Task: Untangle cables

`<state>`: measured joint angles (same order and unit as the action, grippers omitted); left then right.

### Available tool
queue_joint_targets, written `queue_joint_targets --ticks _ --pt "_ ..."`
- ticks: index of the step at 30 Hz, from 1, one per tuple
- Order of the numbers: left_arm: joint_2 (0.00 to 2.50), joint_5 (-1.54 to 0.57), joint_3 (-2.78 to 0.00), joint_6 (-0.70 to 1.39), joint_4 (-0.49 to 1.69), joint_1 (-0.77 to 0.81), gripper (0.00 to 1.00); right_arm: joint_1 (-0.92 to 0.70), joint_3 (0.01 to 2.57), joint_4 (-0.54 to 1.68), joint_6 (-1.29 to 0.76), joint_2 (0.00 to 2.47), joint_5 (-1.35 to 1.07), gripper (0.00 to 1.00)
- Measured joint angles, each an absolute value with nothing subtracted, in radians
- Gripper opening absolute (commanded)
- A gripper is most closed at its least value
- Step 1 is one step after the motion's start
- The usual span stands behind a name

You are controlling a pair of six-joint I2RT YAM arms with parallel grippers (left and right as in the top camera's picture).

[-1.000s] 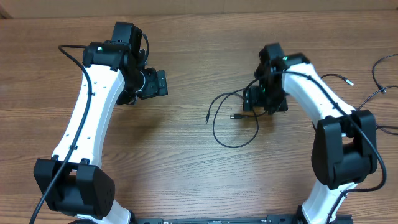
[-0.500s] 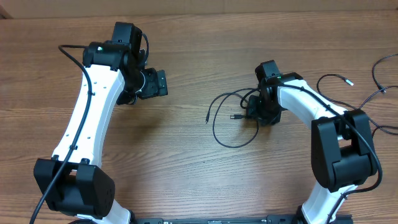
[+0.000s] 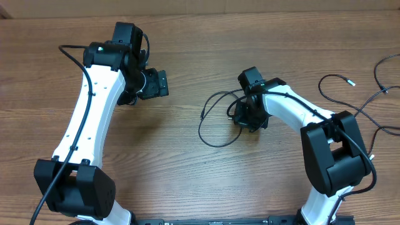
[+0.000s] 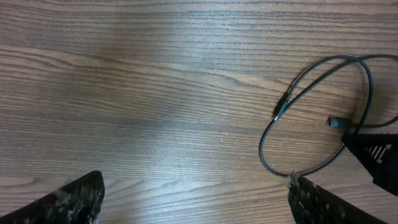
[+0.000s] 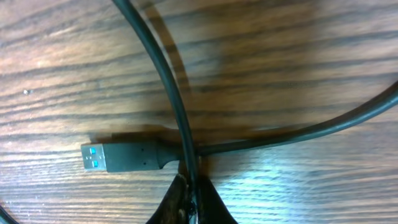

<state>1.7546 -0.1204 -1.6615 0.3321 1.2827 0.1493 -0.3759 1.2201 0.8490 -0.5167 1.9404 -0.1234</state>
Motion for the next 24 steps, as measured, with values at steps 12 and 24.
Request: queue_joint_targets --ticks 12,24 --pt "1.755 -0.120 -1.661 0.332 1.284 0.149 0.94 -0.312 1.532 1.170 -0.433 1.938 -0.085 0.04" --pt "1.755 -0.121 -1.660 0.332 1.290 0.149 0.94 -0.011 2.249 1.477 -0.369 1.900 0.242 0.04"
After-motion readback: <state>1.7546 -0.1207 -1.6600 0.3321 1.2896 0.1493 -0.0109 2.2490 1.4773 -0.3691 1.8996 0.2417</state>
